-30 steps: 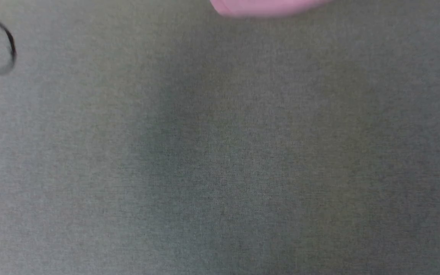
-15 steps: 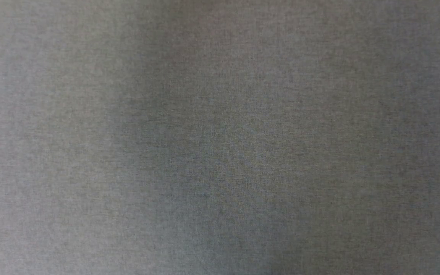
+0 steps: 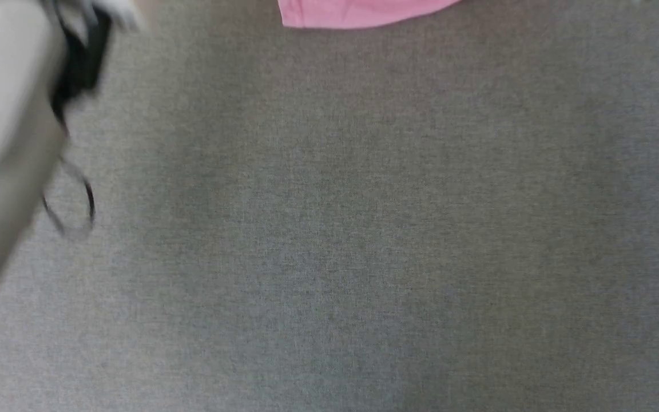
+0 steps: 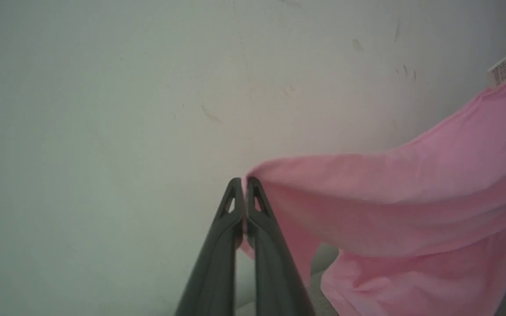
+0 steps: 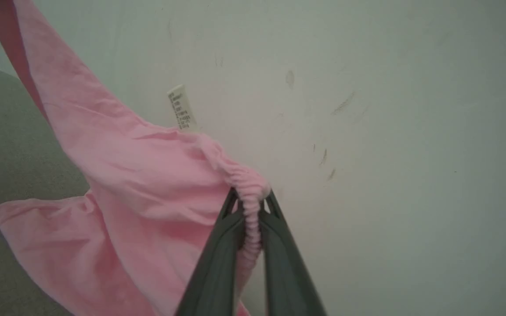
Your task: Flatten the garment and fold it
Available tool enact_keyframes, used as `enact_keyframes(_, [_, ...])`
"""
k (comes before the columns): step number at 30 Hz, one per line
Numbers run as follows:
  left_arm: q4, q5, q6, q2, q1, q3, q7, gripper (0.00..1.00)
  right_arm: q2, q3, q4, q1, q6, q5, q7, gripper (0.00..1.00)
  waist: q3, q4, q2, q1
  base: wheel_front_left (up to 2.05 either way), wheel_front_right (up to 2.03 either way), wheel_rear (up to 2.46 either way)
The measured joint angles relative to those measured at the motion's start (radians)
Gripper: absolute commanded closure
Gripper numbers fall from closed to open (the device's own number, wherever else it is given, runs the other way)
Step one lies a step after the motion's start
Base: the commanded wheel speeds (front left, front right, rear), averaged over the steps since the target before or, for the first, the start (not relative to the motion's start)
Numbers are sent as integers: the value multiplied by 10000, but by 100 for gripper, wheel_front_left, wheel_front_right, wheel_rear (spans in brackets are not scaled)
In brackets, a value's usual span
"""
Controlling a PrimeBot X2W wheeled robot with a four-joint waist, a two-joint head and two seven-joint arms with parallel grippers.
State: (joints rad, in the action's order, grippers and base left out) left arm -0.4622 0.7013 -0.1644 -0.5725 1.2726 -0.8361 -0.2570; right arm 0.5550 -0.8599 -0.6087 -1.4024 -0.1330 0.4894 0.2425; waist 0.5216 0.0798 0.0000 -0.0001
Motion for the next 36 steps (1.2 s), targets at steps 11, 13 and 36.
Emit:
enact_keyframes(11, [2732, -198, -1223, -817, -6291, 240, 2, 100, 888, 242, 2180, 5269, 0, 102, 144, 100, -1636, -76, 0, -3, 0, 0, 0])
enact_keyframes(13, [2917, -140, -1337, -890, -7108, 205, 2, 100, 986, 318, 2408, 6199, 2, 100, 144, 100, -1958, -95, 0, -3, 0, 0, 0])
enact_keyframes(36, [4602, 999, -2412, -1969, -12176, -535, 270, 100, 403, 3243, 5016, 14241, 0, -685, -288, 100, -4794, 18, 0, -1, 0, 0, 0])
